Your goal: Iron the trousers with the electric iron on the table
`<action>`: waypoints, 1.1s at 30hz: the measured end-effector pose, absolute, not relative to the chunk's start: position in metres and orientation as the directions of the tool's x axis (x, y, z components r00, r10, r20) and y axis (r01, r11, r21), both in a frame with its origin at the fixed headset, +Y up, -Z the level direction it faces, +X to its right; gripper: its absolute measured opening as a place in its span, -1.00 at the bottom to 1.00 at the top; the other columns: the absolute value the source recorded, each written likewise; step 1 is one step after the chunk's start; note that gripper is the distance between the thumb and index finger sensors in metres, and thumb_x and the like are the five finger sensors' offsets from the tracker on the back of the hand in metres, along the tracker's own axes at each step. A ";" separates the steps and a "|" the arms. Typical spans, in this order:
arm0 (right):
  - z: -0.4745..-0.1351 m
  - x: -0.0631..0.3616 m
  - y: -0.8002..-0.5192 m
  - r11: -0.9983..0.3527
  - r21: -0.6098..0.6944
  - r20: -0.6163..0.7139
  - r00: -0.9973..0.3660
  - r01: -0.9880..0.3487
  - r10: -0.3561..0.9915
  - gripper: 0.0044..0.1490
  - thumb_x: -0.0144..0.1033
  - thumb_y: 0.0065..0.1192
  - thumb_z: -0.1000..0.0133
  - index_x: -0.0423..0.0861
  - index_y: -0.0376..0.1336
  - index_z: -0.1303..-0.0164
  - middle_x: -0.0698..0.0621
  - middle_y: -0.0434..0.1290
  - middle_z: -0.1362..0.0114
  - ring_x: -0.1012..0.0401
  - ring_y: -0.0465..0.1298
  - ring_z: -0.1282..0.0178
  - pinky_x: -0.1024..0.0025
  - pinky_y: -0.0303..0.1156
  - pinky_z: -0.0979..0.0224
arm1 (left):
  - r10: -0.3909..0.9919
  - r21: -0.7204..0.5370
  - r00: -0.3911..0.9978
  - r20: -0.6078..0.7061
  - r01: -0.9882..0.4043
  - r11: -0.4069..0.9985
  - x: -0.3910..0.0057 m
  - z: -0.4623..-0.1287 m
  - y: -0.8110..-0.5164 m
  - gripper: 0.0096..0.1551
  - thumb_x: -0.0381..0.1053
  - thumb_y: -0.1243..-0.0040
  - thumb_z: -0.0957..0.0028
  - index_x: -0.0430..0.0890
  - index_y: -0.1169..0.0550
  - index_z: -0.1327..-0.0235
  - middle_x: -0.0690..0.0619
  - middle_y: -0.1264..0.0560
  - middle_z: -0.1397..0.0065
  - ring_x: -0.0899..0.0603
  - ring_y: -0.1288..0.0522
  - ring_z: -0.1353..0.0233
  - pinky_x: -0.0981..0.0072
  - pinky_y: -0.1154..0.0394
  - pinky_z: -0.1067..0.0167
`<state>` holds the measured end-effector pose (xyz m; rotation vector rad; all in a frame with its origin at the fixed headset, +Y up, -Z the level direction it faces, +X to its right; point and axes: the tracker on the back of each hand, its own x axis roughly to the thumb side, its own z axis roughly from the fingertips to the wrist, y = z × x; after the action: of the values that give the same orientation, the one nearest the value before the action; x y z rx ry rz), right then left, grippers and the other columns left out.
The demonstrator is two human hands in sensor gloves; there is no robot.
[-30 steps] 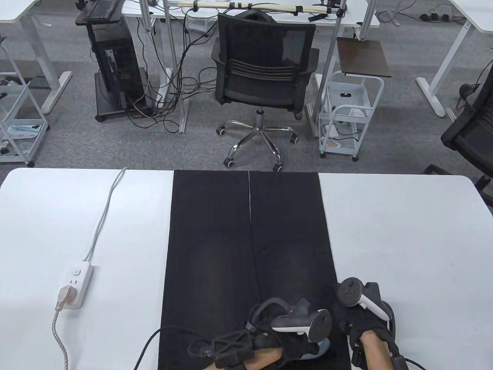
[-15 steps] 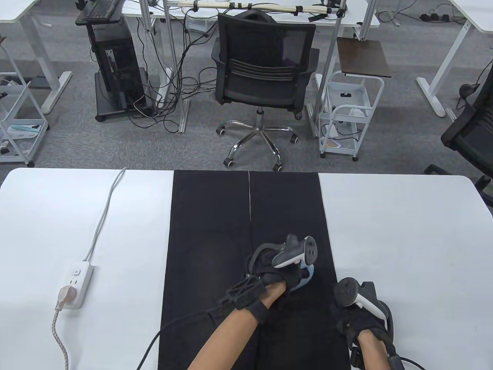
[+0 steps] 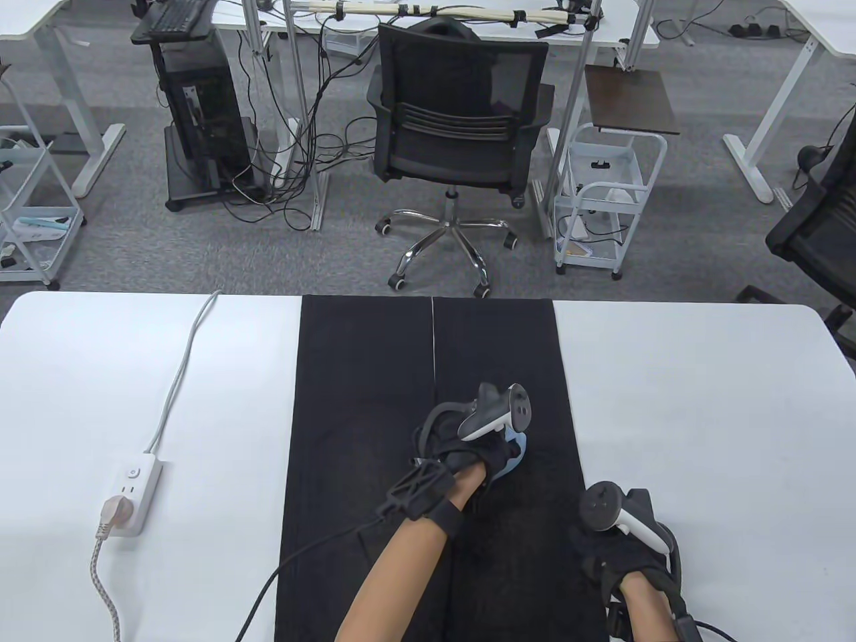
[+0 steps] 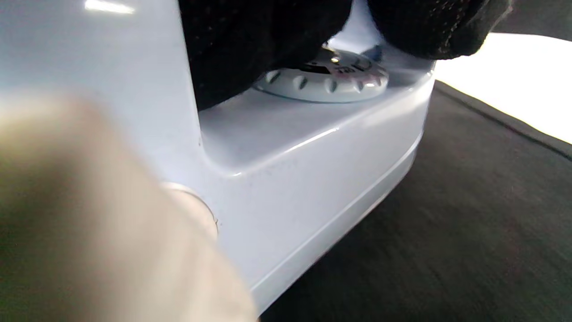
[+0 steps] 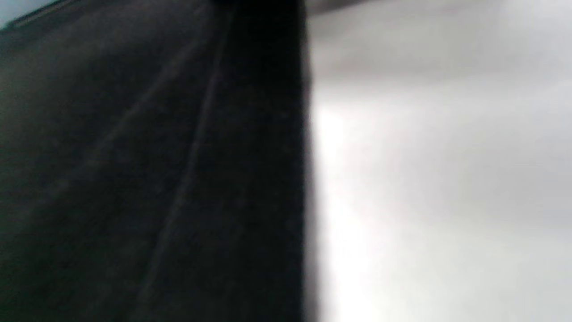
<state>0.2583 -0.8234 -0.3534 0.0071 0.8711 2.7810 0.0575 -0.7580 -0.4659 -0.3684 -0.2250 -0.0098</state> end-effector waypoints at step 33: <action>-0.355 0.255 -0.823 -0.796 0.571 -0.063 -0.978 -0.200 0.200 -0.11 -0.13 -0.31 -0.32 -0.17 -0.52 -0.64 -0.31 -0.59 -0.65 -0.40 -0.49 -0.55 -0.59 -0.29 -0.37 | 0.063 -0.360 0.956 0.285 0.046 0.932 0.088 -0.416 -0.761 -0.41 0.33 -0.22 0.02 -0.11 -0.49 0.01 0.13 -0.63 0.32 0.06 -0.66 0.28 -0.01 -0.60 -0.09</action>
<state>0.2555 -0.8232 -0.3549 0.0004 0.8879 2.7928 0.0885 -0.7605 -0.4156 -0.3727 -0.2984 0.0092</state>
